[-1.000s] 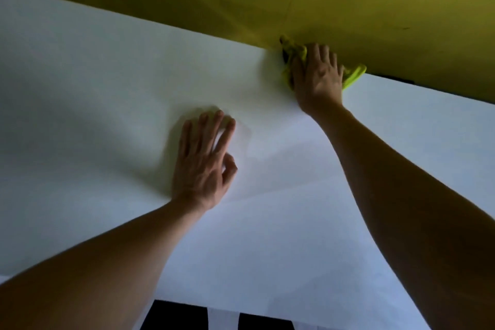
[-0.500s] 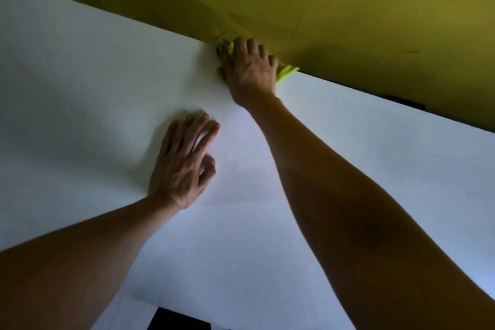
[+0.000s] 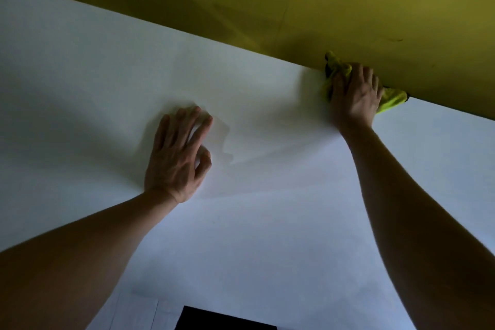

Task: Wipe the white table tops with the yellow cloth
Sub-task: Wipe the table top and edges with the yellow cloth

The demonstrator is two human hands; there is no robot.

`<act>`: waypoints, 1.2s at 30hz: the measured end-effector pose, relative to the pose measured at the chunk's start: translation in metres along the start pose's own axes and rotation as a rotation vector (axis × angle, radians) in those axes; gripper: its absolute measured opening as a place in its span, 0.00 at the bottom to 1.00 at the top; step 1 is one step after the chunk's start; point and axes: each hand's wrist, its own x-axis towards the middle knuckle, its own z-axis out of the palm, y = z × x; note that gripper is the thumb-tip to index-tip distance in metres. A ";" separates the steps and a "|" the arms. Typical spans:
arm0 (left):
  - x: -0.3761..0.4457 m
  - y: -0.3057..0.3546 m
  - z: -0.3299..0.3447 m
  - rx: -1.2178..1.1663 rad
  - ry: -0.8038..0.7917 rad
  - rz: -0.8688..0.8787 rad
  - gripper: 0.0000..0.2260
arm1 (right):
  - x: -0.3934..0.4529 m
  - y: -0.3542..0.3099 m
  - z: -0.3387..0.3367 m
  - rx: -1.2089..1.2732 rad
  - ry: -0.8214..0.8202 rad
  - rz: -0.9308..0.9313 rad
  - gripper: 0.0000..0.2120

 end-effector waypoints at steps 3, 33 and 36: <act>0.000 0.000 0.000 -0.002 0.000 0.005 0.30 | -0.005 -0.053 0.014 -0.046 -0.065 -0.039 0.25; 0.018 0.223 0.048 -0.066 -0.074 0.094 0.30 | 0.004 0.005 -0.004 -0.037 -0.163 -0.130 0.22; 0.018 0.223 0.048 -0.036 -0.054 0.096 0.30 | 0.002 -0.032 0.005 0.041 -0.143 -0.252 0.19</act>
